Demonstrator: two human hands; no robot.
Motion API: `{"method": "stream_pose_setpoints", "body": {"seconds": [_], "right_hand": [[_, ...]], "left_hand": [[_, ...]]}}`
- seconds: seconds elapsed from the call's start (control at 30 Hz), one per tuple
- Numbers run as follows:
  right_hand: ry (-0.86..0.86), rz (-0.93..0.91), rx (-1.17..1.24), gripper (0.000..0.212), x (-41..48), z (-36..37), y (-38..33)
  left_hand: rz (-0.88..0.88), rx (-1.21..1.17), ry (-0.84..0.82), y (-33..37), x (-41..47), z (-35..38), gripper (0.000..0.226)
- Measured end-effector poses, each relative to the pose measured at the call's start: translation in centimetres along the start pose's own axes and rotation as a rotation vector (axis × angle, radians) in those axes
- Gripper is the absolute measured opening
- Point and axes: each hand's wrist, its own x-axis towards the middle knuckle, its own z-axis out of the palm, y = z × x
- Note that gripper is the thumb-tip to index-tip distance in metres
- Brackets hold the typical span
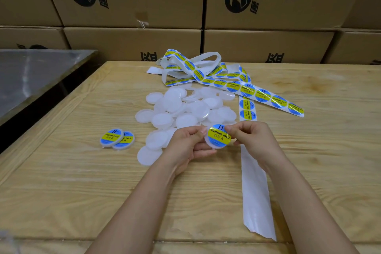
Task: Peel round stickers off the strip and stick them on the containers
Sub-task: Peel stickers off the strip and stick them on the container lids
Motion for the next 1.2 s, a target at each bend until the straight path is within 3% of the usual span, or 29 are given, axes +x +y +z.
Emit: {"method": "stream_pose_setpoints", "body": {"seconds": [0.63,0.83,1.07,1.2], "right_hand": [[0.033,-0.054,-0.136,0.020,-0.5,0.3,-0.3],[0.062,-0.080,-0.240,0.018,-0.4,0.5,-0.1],[0.172,-0.268,-0.509,0.018,-0.7,1.7,0.2],[0.255,-0.385,-0.519,0.016,-1.1,2.4,0.5]], "left_hand": [[-0.020,0.077,-0.016,0.0,-0.3,0.0,0.019],[0.003,0.130,0.051,-0.2,-0.3,0.4,0.017],[0.018,0.138,0.146,-0.5,0.0,0.9,0.020],[0.034,0.068,0.159,-0.4,0.0,0.8,0.018]]}}
